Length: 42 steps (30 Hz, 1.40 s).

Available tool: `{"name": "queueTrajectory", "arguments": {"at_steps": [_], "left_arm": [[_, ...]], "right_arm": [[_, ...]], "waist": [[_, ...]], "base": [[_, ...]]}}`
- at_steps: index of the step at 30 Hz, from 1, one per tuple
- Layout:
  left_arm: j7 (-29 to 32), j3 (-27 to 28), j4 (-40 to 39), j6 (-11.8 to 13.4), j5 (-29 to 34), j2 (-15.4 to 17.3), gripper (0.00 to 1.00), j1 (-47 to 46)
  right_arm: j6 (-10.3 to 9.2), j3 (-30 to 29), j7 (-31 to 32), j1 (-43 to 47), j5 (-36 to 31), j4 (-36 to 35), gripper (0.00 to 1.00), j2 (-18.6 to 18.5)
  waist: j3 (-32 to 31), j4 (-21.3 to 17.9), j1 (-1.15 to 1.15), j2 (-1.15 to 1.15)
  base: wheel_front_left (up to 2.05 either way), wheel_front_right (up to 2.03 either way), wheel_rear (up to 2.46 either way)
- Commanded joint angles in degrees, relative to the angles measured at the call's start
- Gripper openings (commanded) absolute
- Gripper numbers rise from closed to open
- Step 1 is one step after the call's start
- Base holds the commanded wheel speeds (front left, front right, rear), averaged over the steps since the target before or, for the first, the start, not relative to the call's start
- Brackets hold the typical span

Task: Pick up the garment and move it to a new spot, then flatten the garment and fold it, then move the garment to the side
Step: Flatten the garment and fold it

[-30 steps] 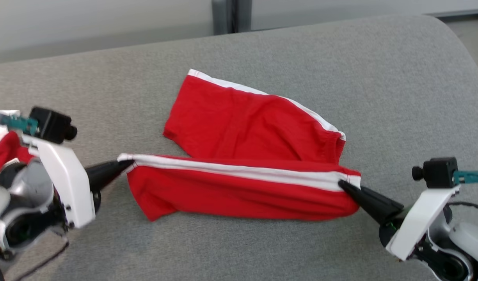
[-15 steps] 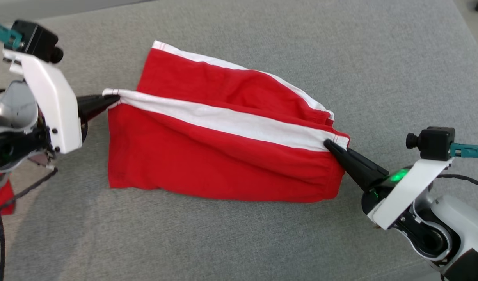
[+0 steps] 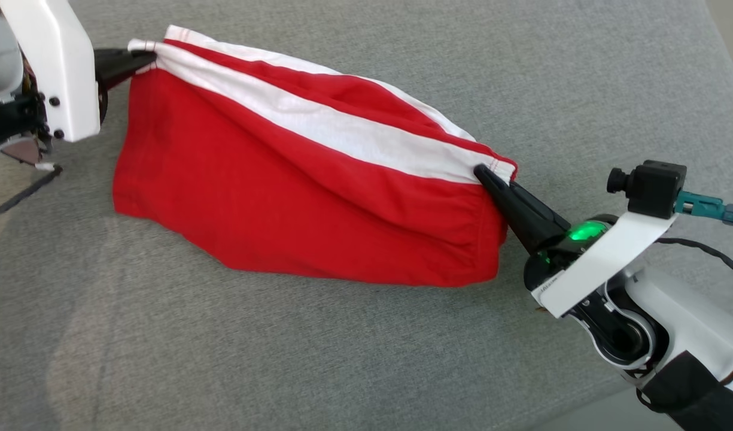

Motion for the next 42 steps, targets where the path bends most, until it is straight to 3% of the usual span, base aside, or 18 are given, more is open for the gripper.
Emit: {"name": "queueTrajectory", "arguments": {"at_steps": [1,24,25,26,27,28,29,30,31,42], "left_arm": [[0.1,0.1,0.6,-0.3,0.4,-0.1,0.00,-1.4],[-2.8,0.1,16.9,-3.6,1.8,-3.9,0.00,-6.4],[-2.7,0.0,17.3,-3.9,1.8,-4.2,0.15,-6.7],[-2.5,-0.1,17.8,-4.0,1.8,-4.4,0.22,-6.8],[-2.3,-0.4,18.3,-4.2,1.9,-4.7,0.37,-6.8],[-2.1,-0.6,18.8,-4.5,2.0,-4.8,0.62,-6.9],[-2.2,-0.8,19.1,-4.6,2.1,-5.0,1.00,-7.2],[-2.3,-0.8,19.4,-4.8,2.1,-5.2,1.00,-7.5],[-2.4,-0.9,19.6,-5.0,2.1,-5.4,1.00,-7.8],[-1.4,-2.0,20.0,-6.0,0.8,-6.1,1.00,-6.7]], "right_arm": [[0.02,-0.1,-0.9,-1.0,0.0,0.0,0.00,0.3],[0.02,0.4,-4.0,-5.9,0.3,6.4,0.00,5.7],[0.02,0.7,-4.0,-6.3,0.3,6.8,0.02,5.9],[0.02,1.1,-3.9,-6.6,0.4,7.3,0.07,6.1],[0.02,1.4,-3.8,-7.0,0.5,7.6,0.19,6.2],[0.02,1.7,-3.8,-7.3,0.6,8.0,0.29,6.3],[0.02,2.0,-3.8,-7.7,0.6,8.4,0.42,6.4],[0.02,2.2,-3.8,-8.1,0.6,8.8,0.74,6.5],[0.02,2.3,-3.8,-8.3,0.7,9.1,1.00,6.5],[0.02,3.2,-3.9,-8.0,1.1,10.8,1.00,4.9]], "waist": [[0.7,-0.8,0.00,0.00],[3.6,-4.3,0.00,0.00],[3.7,-4.3,0.00,0.00],[3.8,-4.3,0.00,0.00],[3.9,-4.2,0.00,0.00],[3.9,-4.2,0.00,0.00],[3.9,-4.2,0.00,0.00],[3.9,-4.1,0.00,0.00],[3.9,-4.1,0.00,0.00],[1.4,-3.5,0.00,0.00]], "base": [[0.00,0.00,0.00],[0.00,0.00,0.00],[0.00,0.00,0.00],[0.00,0.00,0.00],[0.00,0.00,0.00],[0.00,0.00,0.00],[0.00,0.00,0.00],[0.00,0.00,0.00],[0.00,0.00,0.00],[0.00,0.00,0.00]]}}
